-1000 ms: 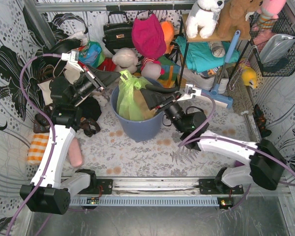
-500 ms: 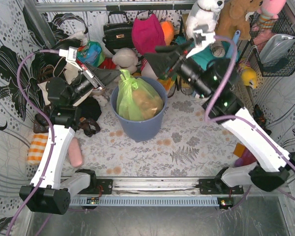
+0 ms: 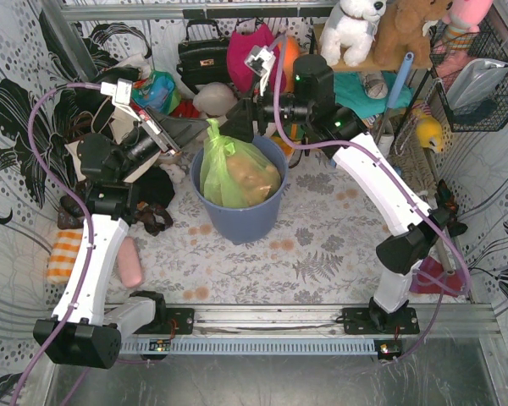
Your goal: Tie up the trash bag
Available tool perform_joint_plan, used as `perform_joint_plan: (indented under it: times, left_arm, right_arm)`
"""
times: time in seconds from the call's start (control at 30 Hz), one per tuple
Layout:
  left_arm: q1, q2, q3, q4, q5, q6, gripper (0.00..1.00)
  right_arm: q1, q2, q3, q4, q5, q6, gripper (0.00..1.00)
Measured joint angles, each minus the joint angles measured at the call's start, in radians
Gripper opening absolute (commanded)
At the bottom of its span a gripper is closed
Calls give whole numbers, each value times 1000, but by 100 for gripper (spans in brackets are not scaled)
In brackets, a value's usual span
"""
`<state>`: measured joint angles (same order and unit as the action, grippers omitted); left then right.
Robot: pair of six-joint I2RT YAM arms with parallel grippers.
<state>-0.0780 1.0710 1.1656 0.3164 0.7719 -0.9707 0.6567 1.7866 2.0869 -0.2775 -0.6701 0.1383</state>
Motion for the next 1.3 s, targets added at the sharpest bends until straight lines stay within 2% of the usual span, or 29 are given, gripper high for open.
perform_joint_plan:
  times: [0.13,0.33,0.53,0.7,0.77,0.83,0.87,0.9,0.97,1.0,1.03,1.1,1.3]
  left_arm:
    - [0,0,1,3,6,0,0]
    - [0,0,1,3,7,0,0]
    - [0,1,8,2,7,0,0]
    - [0,0,18,3,10,0,0]
    - [0,1,18,3,11,0,0]
    - [0,1,18,3,13,-1,0]
    - [0,2,18,3,14,-2,2]
    - [0,2,18,4,15,-2,14]
    - [0,5,18,5,15,-3,36]
    - [0,6,18,5,15,-4,45]
    - [0,6,18,3,14,-2,50]
    - [0,7,18,-6,12,2,54]
    - [0,18,20,-21,7,8,56]
  right_arm:
    - [-2,31,37,-6,-101,-6,52]
    - [-3,31,46,7,-230,-9,54]
    - [-3,32,41,31,-289,-11,50]
    - [-3,42,36,79,-296,7,33]
    - [-3,44,29,100,-295,16,23]
    - [-3,44,18,119,-295,28,7]
    - [-3,44,13,127,-294,32,3]
    - [-3,44,9,135,-295,36,0]
    - [-3,44,3,146,-295,42,0]
    - [-3,44,1,150,-295,44,0]
    - [-3,44,-2,153,-295,45,0]
    - [-3,44,-9,164,-295,49,0]
    - [-3,44,-24,183,-295,56,0]
